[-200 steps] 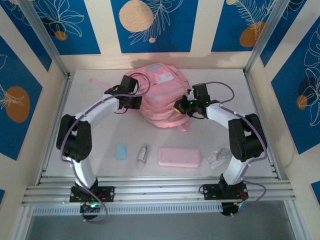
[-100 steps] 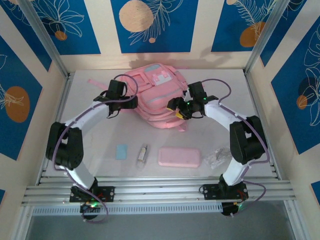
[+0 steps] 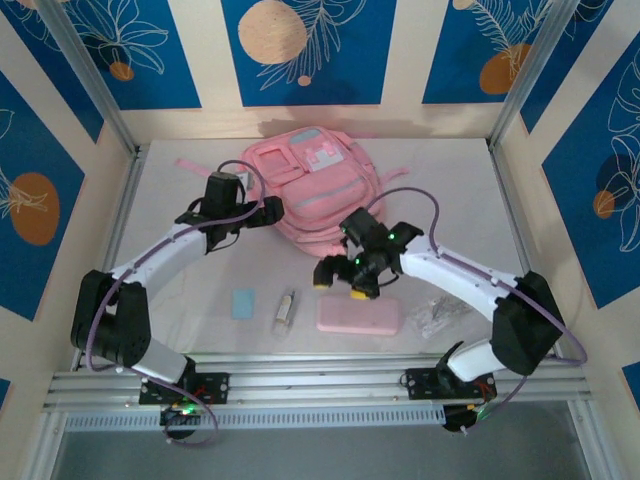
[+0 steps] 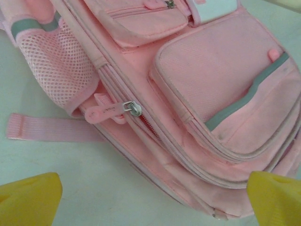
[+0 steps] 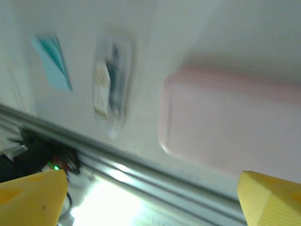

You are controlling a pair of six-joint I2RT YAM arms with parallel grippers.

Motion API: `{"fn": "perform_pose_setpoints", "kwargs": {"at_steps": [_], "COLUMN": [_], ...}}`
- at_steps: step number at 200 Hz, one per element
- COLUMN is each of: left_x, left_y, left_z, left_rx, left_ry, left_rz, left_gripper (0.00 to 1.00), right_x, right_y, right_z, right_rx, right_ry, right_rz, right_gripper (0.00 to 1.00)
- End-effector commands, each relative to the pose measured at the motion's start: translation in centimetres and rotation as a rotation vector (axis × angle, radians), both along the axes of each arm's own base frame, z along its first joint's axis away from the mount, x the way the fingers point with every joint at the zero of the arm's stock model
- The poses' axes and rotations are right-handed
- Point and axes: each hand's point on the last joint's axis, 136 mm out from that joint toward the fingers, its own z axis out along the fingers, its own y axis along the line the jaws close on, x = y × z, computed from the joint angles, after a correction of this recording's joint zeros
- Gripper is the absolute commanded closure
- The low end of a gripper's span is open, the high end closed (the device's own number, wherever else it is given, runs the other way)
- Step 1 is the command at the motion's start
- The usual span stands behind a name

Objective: Pack the student bag

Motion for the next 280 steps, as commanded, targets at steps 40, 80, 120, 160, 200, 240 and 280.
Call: {"fn": "perform_pose_setpoints", "kwargs": {"at_steps": [40, 80, 120, 160, 200, 240, 280], "left_x": [-0.6, -0.9, -1.3, -1.3, -1.3, -1.3, -1.5], "left_y": [-1.4, -1.5, -1.4, -1.3, -1.6, -1.6, -1.5], "left_z": [0.5, 0.3, 0.0, 0.0, 0.4, 0.4, 0.0], "left_rx": [-0.107, -0.113, -0.104, -0.095, -0.107, -0.13, -0.144], "left_ry": [0.002, 0.02, 0.036, 0.04, 0.04, 0.039, 0.044], "left_rz": [-0.036, -0.038, -0.038, -0.041, -0.052, -0.038, -0.028], "left_gripper": [0.0, 0.0, 0.0, 0.0, 0.0, 0.0, 0.0], "right_x": [-8.1, -7.9, -5.5, -1.3, 4.0, 8.1, 7.8], "right_y": [-1.8, -2.2, -4.4, -7.0, -9.3, -8.1, -6.3], "right_z": [-3.6, -6.2, -7.9, -8.3, -7.4, -6.5, -7.0], "right_rx": [-0.077, -0.103, -0.14, -0.148, -0.208, -0.15, -0.224], "right_ry": [0.238, 0.279, 0.273, 0.169, -0.019, -0.097, -0.064], "right_rz": [-0.049, -0.135, -0.274, -0.412, -0.502, -0.534, -0.47], "right_gripper": [0.01, 0.0, 0.0, 0.0, 0.0, 0.01, 0.0]}}
